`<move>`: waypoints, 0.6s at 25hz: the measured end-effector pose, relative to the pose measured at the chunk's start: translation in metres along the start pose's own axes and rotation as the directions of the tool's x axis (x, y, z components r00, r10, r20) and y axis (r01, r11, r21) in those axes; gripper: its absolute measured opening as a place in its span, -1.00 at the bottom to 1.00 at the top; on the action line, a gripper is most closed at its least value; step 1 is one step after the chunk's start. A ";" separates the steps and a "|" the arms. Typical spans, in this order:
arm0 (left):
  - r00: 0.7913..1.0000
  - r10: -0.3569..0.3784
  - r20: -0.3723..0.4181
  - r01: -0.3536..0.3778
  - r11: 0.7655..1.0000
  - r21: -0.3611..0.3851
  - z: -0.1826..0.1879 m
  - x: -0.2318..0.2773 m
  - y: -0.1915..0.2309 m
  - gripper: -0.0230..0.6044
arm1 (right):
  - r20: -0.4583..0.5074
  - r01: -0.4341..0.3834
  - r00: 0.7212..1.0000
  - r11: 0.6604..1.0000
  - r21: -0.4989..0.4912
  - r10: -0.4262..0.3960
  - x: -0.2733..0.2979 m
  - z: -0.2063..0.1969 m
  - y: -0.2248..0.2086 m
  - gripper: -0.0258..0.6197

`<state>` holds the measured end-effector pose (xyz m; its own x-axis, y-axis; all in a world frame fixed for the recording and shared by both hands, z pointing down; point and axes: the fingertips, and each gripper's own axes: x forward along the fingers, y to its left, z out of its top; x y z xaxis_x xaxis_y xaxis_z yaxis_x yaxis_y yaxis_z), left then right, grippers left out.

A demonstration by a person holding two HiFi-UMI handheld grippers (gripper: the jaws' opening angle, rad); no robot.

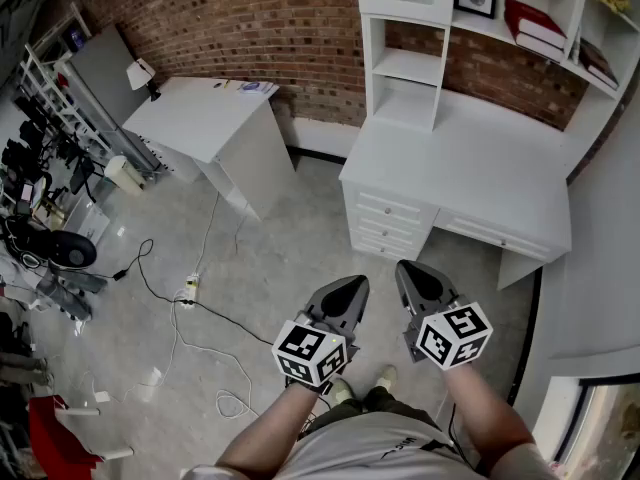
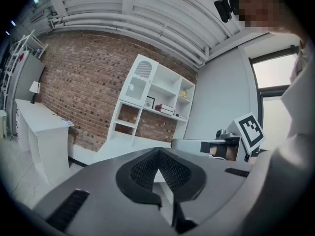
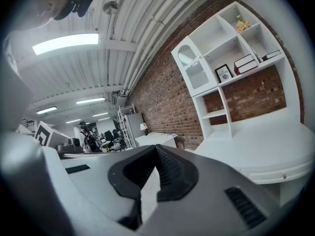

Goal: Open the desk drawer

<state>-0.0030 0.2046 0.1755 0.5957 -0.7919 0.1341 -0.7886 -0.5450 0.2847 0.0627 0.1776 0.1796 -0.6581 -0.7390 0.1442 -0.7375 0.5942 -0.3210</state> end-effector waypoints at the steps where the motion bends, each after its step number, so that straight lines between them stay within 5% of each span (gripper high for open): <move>1: 1.000 0.002 0.000 -0.002 1.000 0.000 0.001 0.003 0.000 -0.89 | 0.000 0.001 1.000 1.000 -0.003 -0.001 0.000 0.000 -0.002 -0.87; 10: 1.000 0.009 -0.008 -0.009 1.000 0.015 0.000 0.036 -0.011 -0.89 | 0.006 0.005 1.000 1.000 -0.010 -0.005 -0.008 0.006 -0.035 -0.87; 15: 1.000 0.025 -0.017 -0.025 0.999 0.023 -0.008 0.056 -0.014 -0.89 | 0.038 -0.032 0.999 0.996 0.084 0.029 -0.010 0.011 -0.055 -0.87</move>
<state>0.0429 0.1701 0.1862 0.5782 -0.8006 0.1575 -0.8065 -0.5315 0.2590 0.1119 0.1484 0.1852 -0.6728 -0.7332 0.0989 -0.7007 0.5886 -0.4032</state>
